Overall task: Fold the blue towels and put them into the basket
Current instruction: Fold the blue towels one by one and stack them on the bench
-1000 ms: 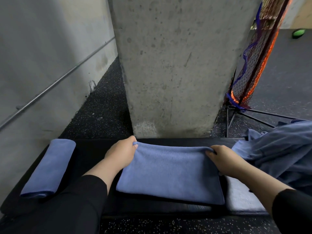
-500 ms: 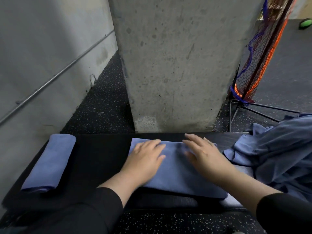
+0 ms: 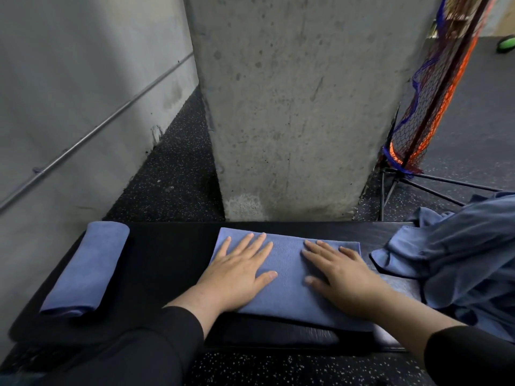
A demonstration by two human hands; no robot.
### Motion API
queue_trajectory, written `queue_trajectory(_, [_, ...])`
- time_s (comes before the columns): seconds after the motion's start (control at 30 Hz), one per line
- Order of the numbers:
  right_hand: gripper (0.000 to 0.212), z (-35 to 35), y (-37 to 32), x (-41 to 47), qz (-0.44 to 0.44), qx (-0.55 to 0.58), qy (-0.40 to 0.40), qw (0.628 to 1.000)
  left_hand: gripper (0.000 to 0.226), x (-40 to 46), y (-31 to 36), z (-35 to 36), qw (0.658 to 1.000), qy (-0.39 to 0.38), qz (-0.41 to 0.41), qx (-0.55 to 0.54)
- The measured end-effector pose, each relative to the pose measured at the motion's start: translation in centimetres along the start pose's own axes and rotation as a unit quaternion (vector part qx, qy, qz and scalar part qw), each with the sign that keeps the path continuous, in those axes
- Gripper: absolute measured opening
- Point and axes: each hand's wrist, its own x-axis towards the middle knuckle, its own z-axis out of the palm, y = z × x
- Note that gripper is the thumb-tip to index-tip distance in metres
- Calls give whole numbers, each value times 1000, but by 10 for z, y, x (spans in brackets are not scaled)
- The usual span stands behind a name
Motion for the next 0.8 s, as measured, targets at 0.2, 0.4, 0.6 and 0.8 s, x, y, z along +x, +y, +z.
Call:
queue_trajectory(0.2, [48, -17, 14, 16, 49, -1, -12, 999, 59, -18, 22, -4, 994, 35, 97, 23])
queue_trajectory(0.4, [34, -31, 18, 17, 85, 1, 11, 996, 62, -45, 15, 13, 981, 7, 190, 35])
queue_trajectory(0.6, [32, -32, 19, 14, 114, 22, -4, 993, 45, -34, -18, 11, 981, 64, 171, 65])
queue_trajectory(0.8, [29, -34, 13, 5, 105, 74, -65, 990, 47, -23, -37, -18, 995, 87, -32, 38])
